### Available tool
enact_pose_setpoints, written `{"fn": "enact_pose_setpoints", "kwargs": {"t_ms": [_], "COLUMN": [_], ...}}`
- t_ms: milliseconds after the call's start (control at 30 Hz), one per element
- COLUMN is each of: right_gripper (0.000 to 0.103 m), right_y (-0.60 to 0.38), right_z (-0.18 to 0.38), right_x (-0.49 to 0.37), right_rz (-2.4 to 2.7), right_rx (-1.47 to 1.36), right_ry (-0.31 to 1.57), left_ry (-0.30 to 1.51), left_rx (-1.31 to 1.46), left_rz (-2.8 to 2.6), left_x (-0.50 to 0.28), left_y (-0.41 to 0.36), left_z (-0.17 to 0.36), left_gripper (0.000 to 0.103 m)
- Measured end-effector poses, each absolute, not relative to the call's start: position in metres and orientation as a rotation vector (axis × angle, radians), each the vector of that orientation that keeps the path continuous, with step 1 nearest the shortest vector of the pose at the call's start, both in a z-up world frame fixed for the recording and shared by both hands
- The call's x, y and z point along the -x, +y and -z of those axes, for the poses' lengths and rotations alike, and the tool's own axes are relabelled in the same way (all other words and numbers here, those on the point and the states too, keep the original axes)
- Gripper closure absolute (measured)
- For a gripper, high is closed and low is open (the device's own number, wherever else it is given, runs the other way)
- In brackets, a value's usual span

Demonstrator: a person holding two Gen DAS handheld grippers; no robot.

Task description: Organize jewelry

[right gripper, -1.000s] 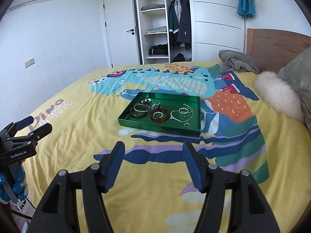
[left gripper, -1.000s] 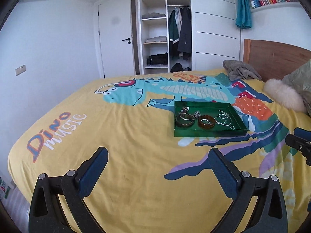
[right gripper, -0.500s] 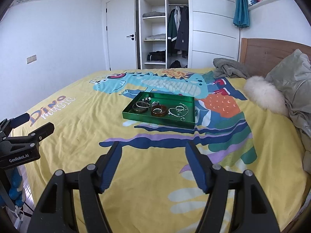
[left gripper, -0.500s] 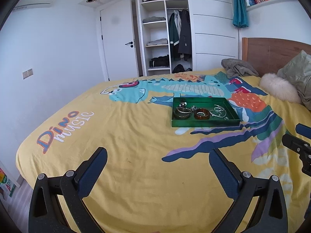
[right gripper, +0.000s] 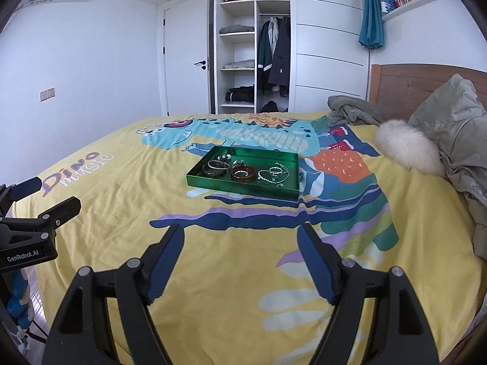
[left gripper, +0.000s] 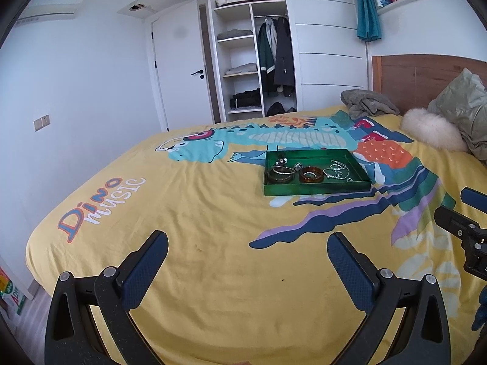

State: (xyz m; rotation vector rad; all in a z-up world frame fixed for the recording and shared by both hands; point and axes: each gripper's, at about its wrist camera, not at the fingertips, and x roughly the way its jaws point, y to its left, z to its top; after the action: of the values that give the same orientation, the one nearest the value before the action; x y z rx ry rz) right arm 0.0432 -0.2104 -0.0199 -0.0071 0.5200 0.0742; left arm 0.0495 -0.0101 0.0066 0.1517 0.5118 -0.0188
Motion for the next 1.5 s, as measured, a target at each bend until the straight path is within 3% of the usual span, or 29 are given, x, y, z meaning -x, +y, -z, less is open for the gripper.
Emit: {"fn": "enact_pose_setpoints", "kwargs": {"t_ms": [233, 1500], "right_gripper": [0.022, 0.021], "right_y": [-0.214, -0.225], "right_z": [0.024, 0.049], "right_x": [-0.045, -0.050], "right_rz": [-0.055, -0.028], "right_rx": [0.009, -0.002], "right_ry": [0.503, 0.555], "left_ry": [0.521, 0.572], "left_rx": [-0.155, -0.142], "left_rz": [0.027, 0.038], "left_x": [-0.052, -0.060], "left_y": [-0.014, -0.009], "left_z": [-0.002, 0.018], "left_gripper": [0.000, 0.000]}}
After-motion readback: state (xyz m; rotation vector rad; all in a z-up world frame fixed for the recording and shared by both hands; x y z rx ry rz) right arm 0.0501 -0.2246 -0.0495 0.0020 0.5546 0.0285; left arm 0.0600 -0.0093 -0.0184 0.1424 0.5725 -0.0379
